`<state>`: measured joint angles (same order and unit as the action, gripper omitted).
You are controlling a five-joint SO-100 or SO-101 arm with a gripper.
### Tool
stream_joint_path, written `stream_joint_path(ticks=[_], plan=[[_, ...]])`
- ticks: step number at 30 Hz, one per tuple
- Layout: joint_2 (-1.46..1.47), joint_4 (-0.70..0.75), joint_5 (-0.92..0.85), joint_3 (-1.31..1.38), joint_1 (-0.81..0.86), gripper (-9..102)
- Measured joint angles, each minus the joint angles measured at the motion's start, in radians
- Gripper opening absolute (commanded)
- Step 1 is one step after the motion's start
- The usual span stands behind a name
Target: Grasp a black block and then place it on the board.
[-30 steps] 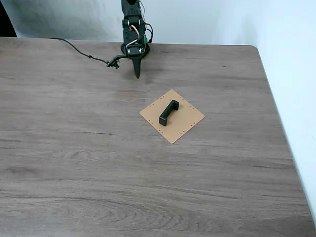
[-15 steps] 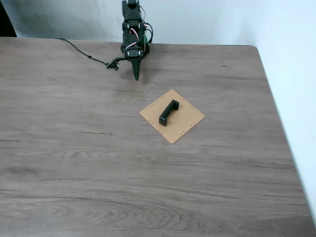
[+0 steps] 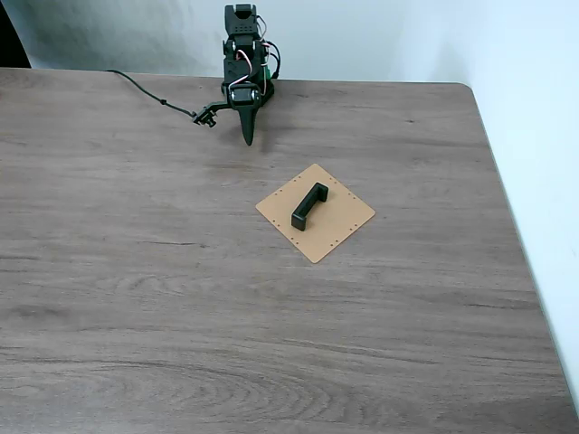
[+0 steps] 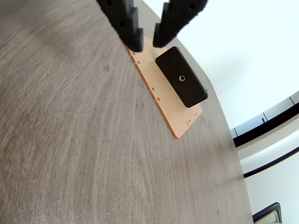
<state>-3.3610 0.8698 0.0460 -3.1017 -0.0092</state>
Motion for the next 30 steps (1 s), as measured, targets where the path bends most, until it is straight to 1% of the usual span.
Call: stream_joint_path(ticks=[30], plan=[[0.0, 0.0, -0.02, 0.0, -0.017, 0]])
